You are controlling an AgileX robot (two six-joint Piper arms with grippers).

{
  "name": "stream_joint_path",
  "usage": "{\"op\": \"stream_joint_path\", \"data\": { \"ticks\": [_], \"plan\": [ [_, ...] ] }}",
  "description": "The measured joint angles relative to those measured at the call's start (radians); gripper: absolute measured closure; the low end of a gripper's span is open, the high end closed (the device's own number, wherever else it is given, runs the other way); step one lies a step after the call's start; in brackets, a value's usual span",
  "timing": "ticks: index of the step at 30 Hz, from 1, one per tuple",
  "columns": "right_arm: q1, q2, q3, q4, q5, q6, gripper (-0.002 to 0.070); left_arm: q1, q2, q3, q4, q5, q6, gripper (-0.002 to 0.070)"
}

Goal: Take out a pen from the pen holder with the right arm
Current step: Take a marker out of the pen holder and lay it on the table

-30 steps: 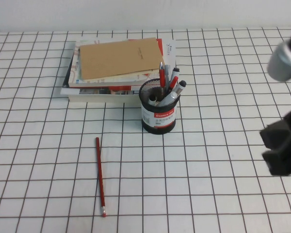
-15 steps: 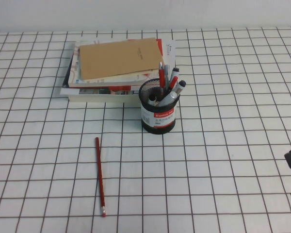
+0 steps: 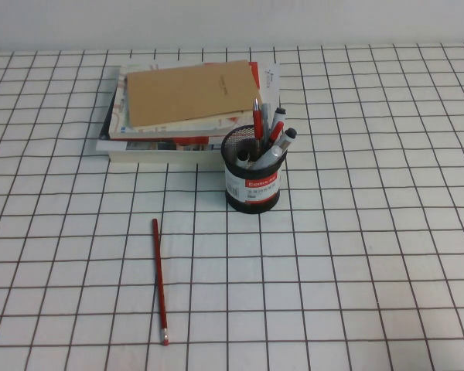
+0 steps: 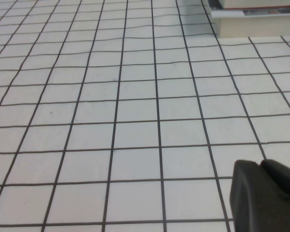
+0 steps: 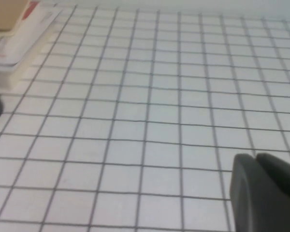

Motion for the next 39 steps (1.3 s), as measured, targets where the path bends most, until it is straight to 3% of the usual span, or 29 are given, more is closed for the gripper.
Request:
{"op": "stream_joint_path", "data": {
  "ticks": [5, 8, 13, 27, 33, 39],
  "plan": [
    [-0.182, -0.211, 0.184, -0.002, -0.119, 0.000, 0.0692, 0.000, 0.000, 0.000, 0.000, 0.000, 0.000, 0.0679],
    [-0.233, -0.330, 0.254, -0.002, -0.134, 0.000, 0.0692, 0.000, 0.000, 0.000, 0.000, 0.000, 0.000, 0.0679],
    [-0.242, -0.479, 0.266, 0.025, -0.089, 0.000, 0.0692, 0.000, 0.000, 0.000, 0.000, 0.000, 0.000, 0.0679],
    [-0.232, -0.488, 0.268, 0.051, -0.011, -0.005, 0.0692, 0.000, 0.000, 0.000, 0.000, 0.000, 0.000, 0.0679],
    [-0.230, -0.488, 0.268, 0.441, 0.077, -0.446, 0.0692, 0.000, 0.000, 0.000, 0.000, 0.000, 0.000, 0.0679],
    [-0.188, -0.488, 0.268, 0.501, 0.153, -0.510, 0.0692, 0.000, 0.000, 0.000, 0.000, 0.000, 0.000, 0.0679]
  ]
}}
